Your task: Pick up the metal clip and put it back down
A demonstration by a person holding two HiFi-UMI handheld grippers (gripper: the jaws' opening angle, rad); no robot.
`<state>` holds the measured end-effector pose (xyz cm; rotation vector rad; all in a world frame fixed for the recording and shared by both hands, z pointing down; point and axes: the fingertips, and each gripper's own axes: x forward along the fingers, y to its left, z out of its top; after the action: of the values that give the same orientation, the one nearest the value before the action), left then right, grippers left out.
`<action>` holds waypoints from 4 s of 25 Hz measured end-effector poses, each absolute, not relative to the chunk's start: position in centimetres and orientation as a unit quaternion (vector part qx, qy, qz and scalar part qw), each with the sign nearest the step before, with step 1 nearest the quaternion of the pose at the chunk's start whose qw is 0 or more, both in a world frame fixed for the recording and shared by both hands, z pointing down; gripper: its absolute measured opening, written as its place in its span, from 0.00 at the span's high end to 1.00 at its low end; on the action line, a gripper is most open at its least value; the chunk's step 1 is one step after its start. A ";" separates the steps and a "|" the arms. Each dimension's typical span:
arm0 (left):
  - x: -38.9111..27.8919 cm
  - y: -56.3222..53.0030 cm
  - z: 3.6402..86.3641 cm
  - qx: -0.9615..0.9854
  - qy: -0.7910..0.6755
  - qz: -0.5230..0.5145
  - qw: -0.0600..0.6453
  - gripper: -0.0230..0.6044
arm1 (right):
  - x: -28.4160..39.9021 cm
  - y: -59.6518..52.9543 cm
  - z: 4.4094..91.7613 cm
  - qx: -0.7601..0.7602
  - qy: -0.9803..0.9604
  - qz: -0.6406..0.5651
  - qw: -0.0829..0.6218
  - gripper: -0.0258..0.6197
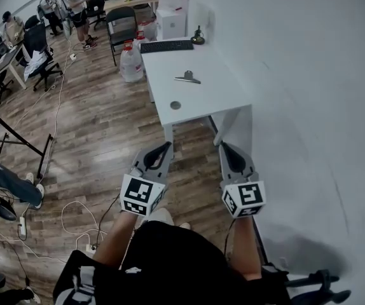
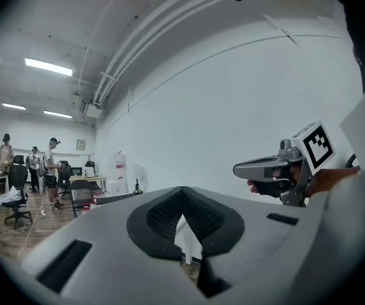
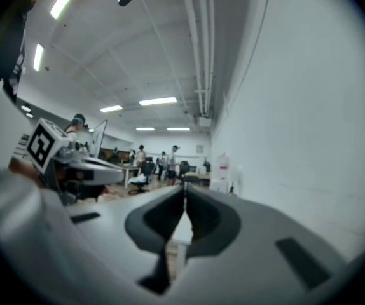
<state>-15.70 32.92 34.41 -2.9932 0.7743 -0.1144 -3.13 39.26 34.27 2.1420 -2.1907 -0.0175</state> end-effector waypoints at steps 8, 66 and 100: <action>-14.3 31.1 34.3 -0.964 0.263 -0.038 0.011 0.92 | -1.0 37.8 34.4 0.694 -0.719 0.004 0.031 0.91; 0.2 -13.3 41.2 -0.961 0.253 -0.104 -0.033 0.92 | 12.5 -7.3 41.7 0.675 -0.727 0.095 0.089 0.91; 8.2 -20.3 50.7 -0.908 0.346 -0.206 -0.115 0.92 | 19.8 -19.7 59.6 0.494 -0.792 0.248 0.260 0.90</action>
<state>8.21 -20.25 50.71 -3.0817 1.1759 -0.6990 19.82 -19.68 59.65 1.3378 -2.1456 0.6728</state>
